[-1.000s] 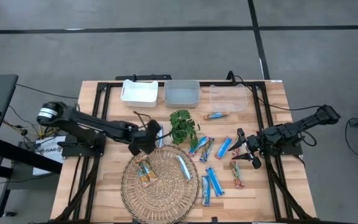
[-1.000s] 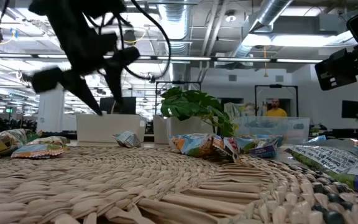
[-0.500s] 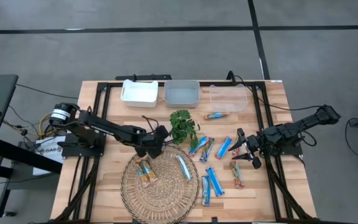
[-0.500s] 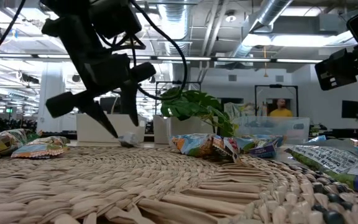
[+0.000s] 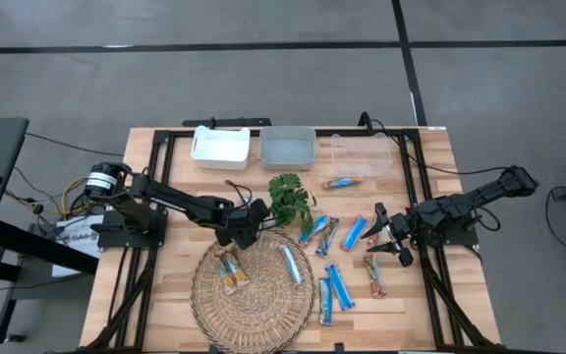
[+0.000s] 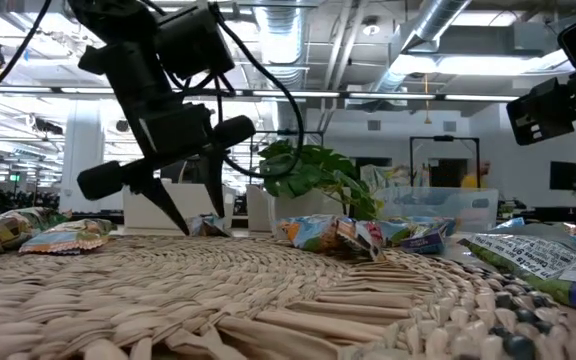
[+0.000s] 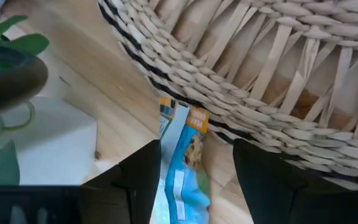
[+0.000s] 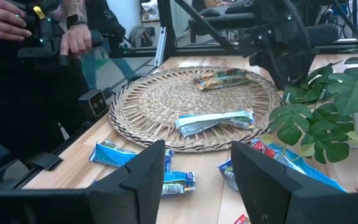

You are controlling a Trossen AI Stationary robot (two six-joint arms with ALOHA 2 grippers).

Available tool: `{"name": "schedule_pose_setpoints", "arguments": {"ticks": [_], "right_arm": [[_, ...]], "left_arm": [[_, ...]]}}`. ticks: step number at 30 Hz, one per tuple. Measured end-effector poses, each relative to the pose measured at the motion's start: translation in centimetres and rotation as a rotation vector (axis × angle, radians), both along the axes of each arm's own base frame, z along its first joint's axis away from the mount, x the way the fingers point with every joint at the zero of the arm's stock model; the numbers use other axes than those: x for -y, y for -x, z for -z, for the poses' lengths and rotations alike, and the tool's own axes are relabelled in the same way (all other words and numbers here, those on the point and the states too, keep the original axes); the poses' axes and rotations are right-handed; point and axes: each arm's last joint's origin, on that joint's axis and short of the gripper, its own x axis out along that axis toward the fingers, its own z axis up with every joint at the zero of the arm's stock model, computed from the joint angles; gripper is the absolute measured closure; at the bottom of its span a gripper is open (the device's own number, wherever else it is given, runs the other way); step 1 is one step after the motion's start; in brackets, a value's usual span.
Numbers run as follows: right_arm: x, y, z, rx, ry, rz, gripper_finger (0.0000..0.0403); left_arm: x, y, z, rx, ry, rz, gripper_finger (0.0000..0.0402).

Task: Pick and place Granola Bars by type
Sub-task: Put the yellow granola bar into the white bin

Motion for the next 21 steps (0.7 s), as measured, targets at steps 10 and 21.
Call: {"name": "schedule_pose_setpoints", "arguments": {"ticks": [10, 21], "right_arm": [[0.00, 0.00, 0.00, 0.000, 0.000, 0.000, 0.0226], [0.00, 0.00, 0.00, 0.000, 0.000, 0.000, 0.0225]], "left_arm": [[-0.32, -0.10, -0.01, 0.015, 0.067, -0.041, 0.0295], [-0.35, -0.05, -0.02, 0.030, 0.118, -0.139, 0.0373]]}}
